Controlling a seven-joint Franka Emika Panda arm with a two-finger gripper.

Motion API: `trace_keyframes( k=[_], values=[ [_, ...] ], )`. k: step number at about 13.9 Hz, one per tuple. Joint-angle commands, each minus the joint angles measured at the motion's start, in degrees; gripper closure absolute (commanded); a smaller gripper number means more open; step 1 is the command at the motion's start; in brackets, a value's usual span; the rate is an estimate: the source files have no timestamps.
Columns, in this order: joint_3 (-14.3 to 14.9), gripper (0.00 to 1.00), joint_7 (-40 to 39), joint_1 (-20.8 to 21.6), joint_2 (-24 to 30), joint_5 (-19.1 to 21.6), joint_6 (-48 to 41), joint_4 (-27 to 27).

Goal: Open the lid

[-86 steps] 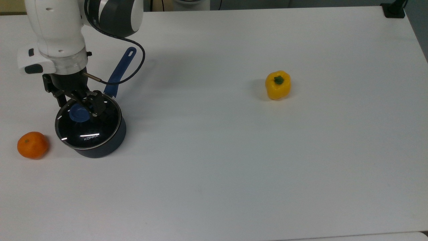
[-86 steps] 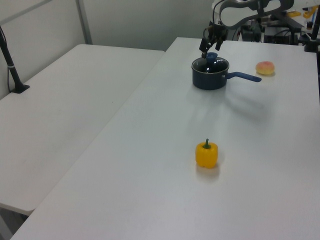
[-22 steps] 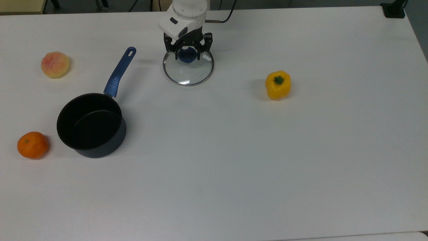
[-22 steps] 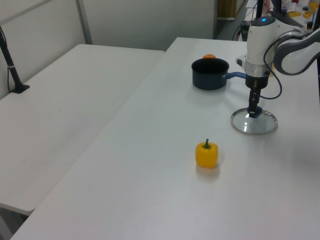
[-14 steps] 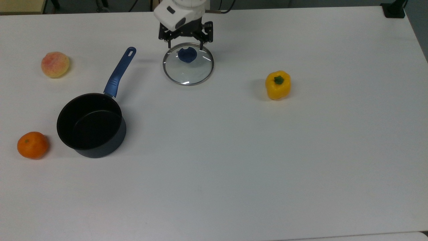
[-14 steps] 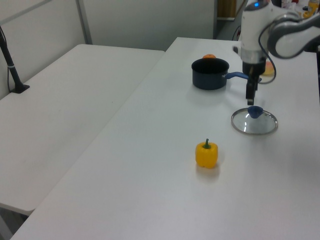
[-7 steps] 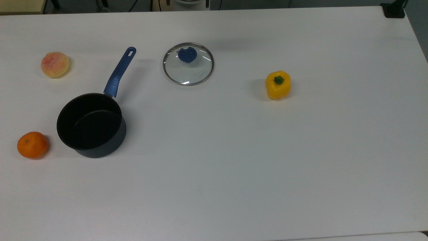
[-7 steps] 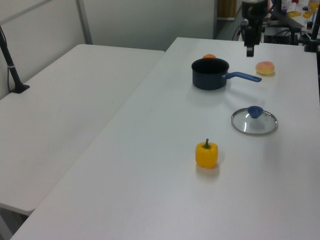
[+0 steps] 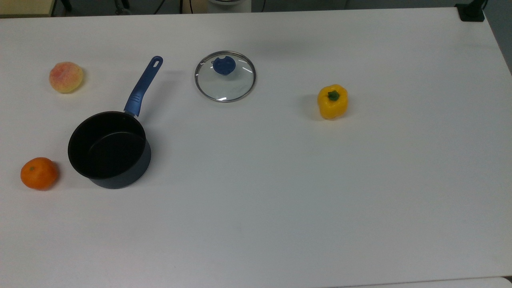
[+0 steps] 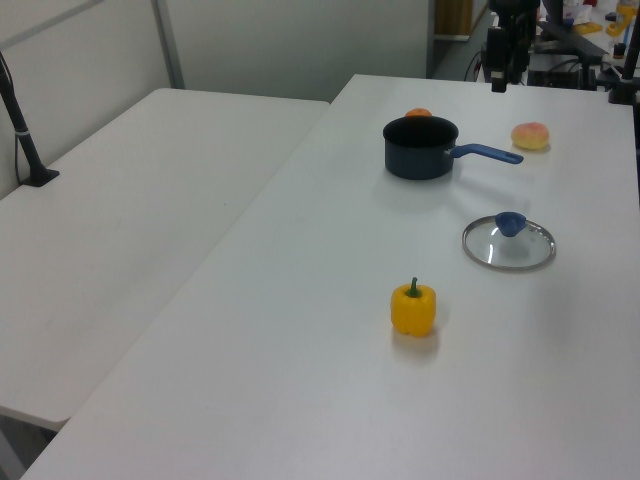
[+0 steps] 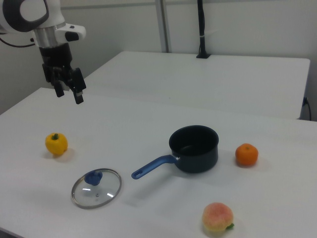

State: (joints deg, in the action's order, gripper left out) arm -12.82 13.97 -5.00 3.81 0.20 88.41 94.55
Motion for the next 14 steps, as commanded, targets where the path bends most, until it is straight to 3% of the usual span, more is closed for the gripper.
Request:
trace_keyframes(
  k=[1, 4, 7, 8, 14],
  values=[
    [1.21, 0.0, -8.39, 0.52, 0.32, 1.38, 2.72, -0.24],
    [10.15, 0.0, -14.75, 6.29, 0.41, 2.53, 5.44, -0.07],
    [15.0, 0.0, -14.76, 10.51, -0.46, 1.91, 8.7, 0.2],
    [16.07, 0.0, -14.76, 10.62, -0.47, 2.69, 8.79, 0.28],
    [15.72, 0.0, -14.58, 10.54, -0.2, 2.7, 8.62, 0.37]
  ],
)
